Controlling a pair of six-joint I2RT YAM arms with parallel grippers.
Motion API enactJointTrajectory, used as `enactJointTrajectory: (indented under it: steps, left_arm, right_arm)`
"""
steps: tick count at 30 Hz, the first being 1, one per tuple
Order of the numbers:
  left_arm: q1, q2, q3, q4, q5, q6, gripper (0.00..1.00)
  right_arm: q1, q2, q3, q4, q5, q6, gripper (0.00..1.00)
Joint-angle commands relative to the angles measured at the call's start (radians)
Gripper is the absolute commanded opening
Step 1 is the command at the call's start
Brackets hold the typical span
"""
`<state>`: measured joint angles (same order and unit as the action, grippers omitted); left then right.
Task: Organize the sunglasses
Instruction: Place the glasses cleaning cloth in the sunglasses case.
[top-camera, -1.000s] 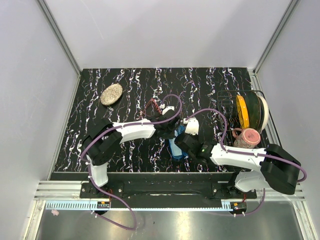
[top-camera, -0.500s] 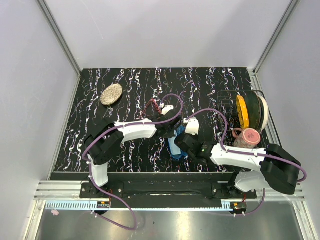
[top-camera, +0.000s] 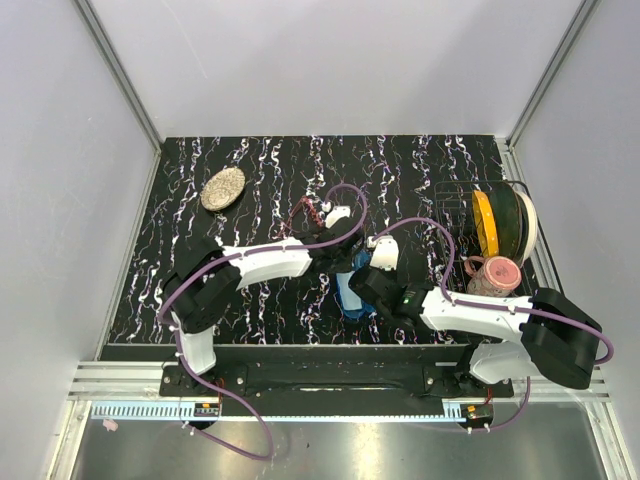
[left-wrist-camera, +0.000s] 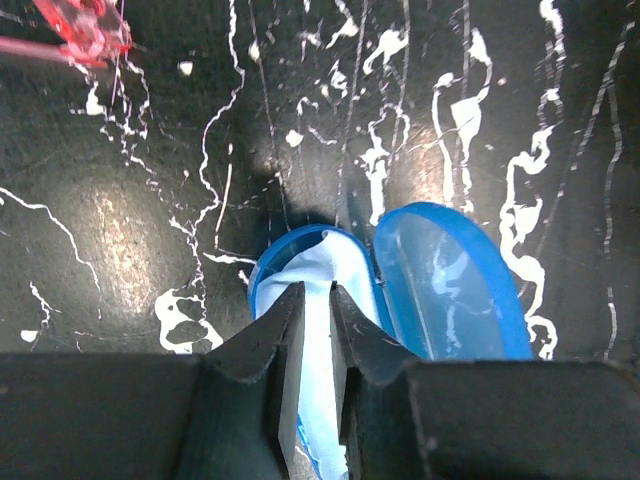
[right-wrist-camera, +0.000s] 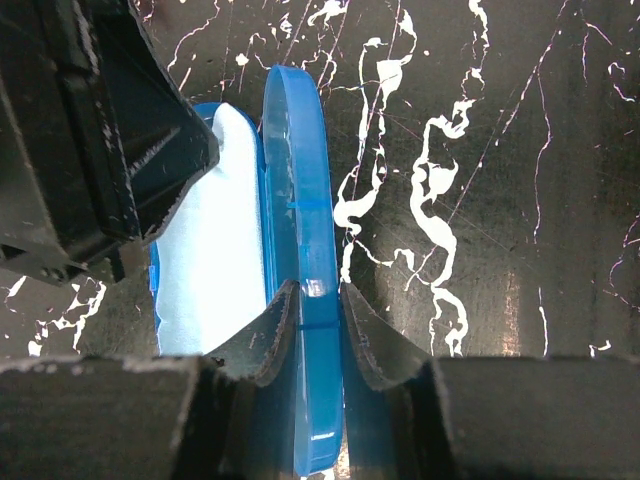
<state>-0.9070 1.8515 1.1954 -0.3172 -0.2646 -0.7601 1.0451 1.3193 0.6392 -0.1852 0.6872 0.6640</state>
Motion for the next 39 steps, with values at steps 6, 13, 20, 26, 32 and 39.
enactJointTrajectory:
  steps: [6, 13, 20, 26, 32, 39]
  left_arm:
    - [-0.004, -0.046, 0.007, 0.072, 0.005, 0.013, 0.14]
    - [-0.003, -0.015, 0.000, 0.072, 0.021, 0.005, 0.08]
    - [-0.003, 0.026, 0.007, 0.055, 0.015, 0.007, 0.06]
    - [-0.003, 0.049, 0.012, 0.058, -0.001, 0.013, 0.07]
    - [-0.003, 0.071, 0.018, 0.064, -0.004, 0.019, 0.10]
    - [-0.001, -0.029, -0.010, 0.073, 0.001, 0.042, 0.29]
  right_arm:
    - [0.007, -0.014, 0.002, 0.003, 0.012, 0.029, 0.00]
    - [0.009, -0.015, 0.002, 0.000, 0.012, 0.029, 0.00]
    - [0.009, -0.015, 0.001, -0.003, 0.015, 0.034, 0.00]
    - [0.009, -0.012, 0.002, -0.003, 0.014, 0.032, 0.00]
    - [0.007, -0.014, 0.001, -0.005, 0.017, 0.031, 0.00]
    - [0.007, -0.045, 0.002, -0.005, 0.031, -0.030, 0.00]
